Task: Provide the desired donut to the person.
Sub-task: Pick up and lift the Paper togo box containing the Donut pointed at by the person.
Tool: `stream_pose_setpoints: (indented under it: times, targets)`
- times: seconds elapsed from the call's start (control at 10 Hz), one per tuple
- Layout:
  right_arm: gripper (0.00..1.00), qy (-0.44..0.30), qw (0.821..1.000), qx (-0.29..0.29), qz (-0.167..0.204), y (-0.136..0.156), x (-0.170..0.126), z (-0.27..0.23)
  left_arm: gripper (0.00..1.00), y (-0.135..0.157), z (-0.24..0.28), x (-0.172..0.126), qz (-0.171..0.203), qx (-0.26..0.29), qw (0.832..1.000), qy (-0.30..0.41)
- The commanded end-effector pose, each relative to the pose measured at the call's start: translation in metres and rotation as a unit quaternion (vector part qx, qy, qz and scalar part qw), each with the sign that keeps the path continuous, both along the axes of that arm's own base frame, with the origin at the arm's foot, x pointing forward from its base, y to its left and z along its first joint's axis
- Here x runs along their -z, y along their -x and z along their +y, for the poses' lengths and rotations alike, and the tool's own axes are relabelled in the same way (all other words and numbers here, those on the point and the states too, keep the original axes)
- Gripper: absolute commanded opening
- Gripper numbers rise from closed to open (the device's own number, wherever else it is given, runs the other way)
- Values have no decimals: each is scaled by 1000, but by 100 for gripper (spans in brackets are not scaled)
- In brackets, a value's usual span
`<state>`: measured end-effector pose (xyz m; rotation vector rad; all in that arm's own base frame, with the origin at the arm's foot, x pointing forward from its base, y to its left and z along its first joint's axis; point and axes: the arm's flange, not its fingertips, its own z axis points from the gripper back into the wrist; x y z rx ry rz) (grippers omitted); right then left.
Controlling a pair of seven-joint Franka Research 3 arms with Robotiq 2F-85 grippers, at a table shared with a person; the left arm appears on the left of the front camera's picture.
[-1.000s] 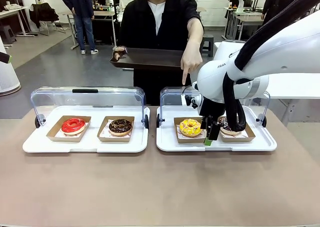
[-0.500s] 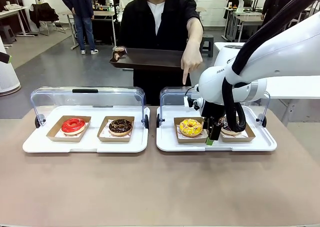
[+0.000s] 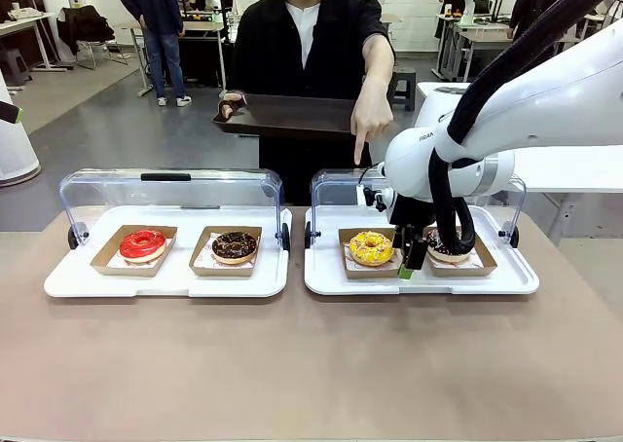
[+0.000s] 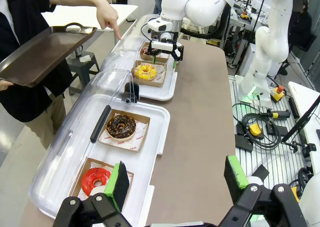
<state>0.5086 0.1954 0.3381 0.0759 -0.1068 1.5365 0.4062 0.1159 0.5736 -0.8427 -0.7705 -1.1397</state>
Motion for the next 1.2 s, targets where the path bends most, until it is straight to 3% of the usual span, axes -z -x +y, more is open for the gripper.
stream_pose_setpoints:
  times: [0.0,0.4,1.1]
  targets:
    - [100,10,1000,-1,-6,-7,5,1,100,0,0,-2,-3,0,1000,5]
    - [100,9,1000,-5,-1,-5,9,2,100,0,0,-2,-3,0,1000,5]
    - [90,7,1000,-15,7,-1,12,5,100,0,0,-2,-3,0,1000,5]
